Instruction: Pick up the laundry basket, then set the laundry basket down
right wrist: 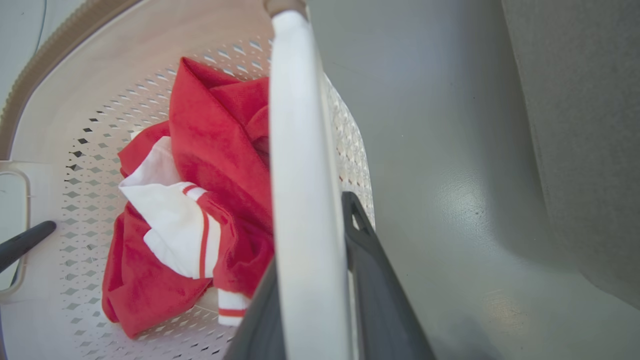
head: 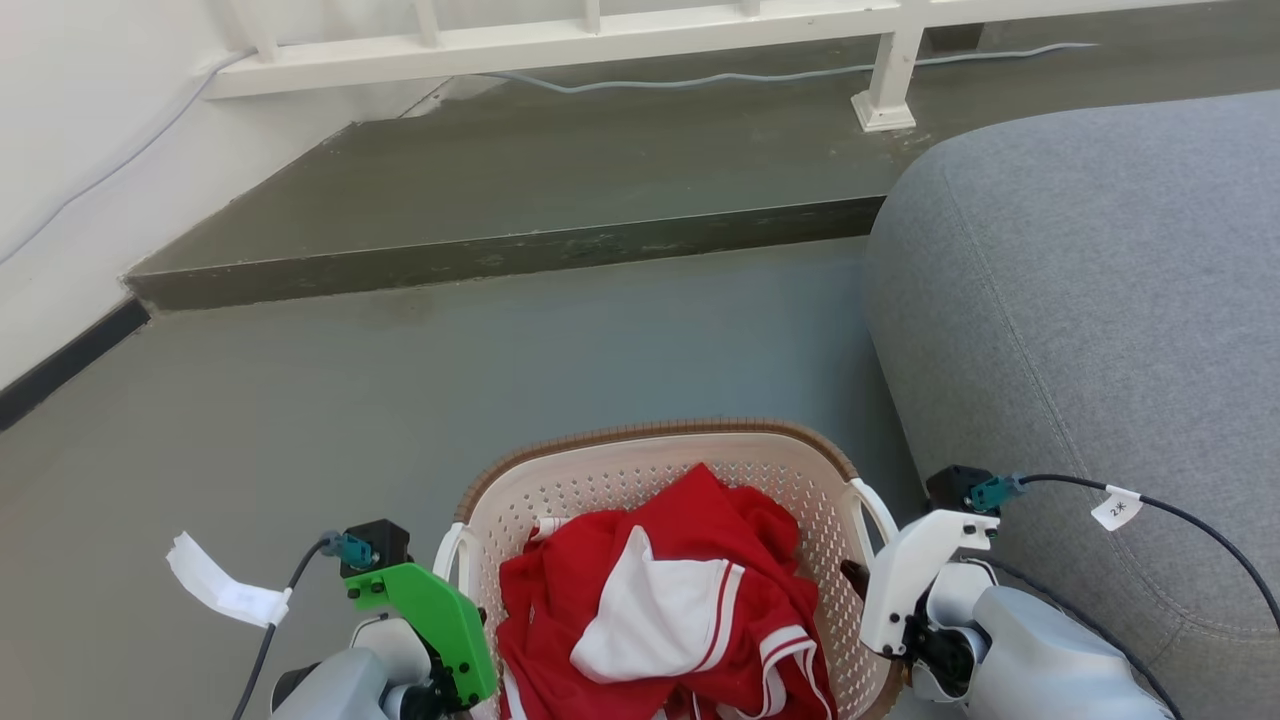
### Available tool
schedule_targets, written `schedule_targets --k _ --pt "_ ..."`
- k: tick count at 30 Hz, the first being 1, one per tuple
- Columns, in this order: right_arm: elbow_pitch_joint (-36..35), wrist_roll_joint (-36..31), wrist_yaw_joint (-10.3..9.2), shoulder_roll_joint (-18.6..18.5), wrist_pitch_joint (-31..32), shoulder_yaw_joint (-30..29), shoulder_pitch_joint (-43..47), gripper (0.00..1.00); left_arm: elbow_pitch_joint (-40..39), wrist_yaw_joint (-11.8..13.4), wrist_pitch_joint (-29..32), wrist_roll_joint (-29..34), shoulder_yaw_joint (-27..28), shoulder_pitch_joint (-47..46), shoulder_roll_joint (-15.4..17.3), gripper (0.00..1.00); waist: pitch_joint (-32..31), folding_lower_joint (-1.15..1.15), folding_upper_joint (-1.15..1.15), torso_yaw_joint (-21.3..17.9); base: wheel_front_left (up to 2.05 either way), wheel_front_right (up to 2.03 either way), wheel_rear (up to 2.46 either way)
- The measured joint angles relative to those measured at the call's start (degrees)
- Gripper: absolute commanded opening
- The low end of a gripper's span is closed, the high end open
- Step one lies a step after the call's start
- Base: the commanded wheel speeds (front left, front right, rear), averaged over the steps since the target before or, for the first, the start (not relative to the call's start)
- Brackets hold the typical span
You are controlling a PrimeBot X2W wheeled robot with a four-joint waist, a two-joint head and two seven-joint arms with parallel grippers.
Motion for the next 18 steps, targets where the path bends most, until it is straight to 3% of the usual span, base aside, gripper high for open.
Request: schedule_targets --k 18 --pt "0.00 0.45 -0.01 -0.13 -0.46 0.65 -0.75 0.00 -0.69 1.03 -1.33 -0.90 -1.02 -0.24 0.11 0.00 2.97 0.00 0.00 -0.13 0.00 0.00 0.00"
